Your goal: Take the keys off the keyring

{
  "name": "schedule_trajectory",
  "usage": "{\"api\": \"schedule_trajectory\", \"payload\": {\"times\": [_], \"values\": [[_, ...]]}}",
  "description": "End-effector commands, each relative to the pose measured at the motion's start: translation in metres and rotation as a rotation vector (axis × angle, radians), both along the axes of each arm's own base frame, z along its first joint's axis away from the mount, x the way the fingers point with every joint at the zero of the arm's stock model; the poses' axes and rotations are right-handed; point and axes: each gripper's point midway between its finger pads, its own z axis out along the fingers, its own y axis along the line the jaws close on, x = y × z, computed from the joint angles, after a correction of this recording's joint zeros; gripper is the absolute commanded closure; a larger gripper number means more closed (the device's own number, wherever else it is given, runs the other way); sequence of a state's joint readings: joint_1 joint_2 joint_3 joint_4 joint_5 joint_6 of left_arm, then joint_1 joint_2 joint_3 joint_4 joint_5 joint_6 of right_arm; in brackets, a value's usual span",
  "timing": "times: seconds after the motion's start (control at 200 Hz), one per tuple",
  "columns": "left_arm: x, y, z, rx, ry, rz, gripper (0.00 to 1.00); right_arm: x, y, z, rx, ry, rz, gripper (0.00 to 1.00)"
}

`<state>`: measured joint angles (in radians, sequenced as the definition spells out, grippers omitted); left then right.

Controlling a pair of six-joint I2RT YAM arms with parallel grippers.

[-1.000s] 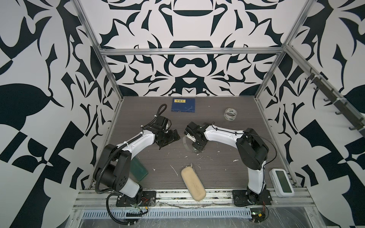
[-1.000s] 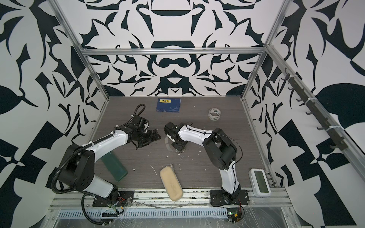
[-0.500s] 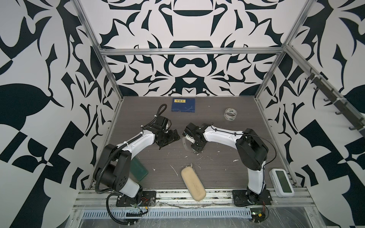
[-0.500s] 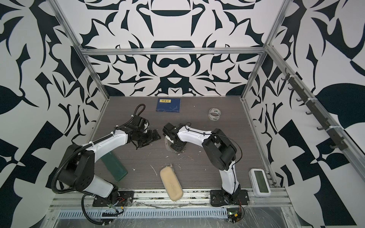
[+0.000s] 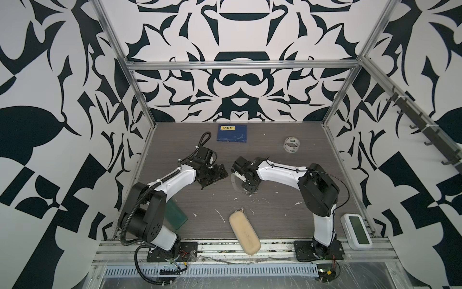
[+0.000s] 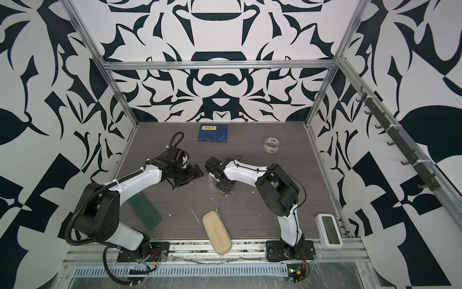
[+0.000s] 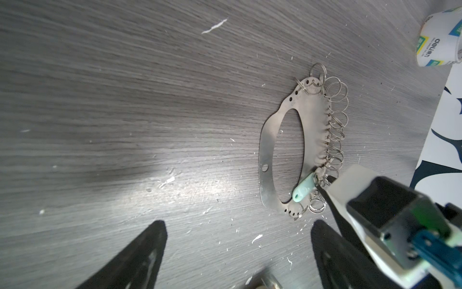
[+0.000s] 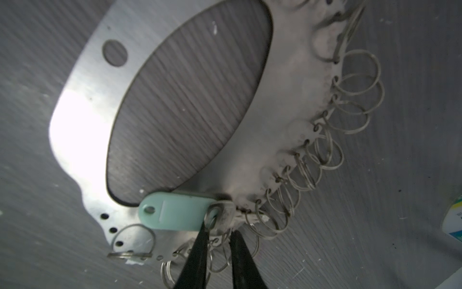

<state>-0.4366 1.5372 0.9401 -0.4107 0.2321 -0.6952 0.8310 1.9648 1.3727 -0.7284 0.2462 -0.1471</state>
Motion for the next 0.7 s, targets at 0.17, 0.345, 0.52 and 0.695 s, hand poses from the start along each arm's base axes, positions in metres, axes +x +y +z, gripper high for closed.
{"api": "schedule_trajectory", "payload": {"times": [0.17,0.345,0.52,0.695], "values": [[-0.005,0.004,0.005,0.003,0.014,0.009,0.06,0.004,0.001,0.0,-0.009,-0.025,0.017,0.85],[-0.006,0.006,0.005,0.009,0.012,0.008,0.06,0.001,0.0,-0.002,-0.013,-0.008,0.024,0.86],[-0.007,0.007,0.005,0.01,0.012,0.01,0.06,-0.002,-0.001,-0.001,-0.012,-0.003,0.026,0.82],[-0.007,0.006,0.005,0.01,0.011,0.009,0.06,-0.005,0.0,-0.004,-0.018,0.0,0.032,0.81]]}}
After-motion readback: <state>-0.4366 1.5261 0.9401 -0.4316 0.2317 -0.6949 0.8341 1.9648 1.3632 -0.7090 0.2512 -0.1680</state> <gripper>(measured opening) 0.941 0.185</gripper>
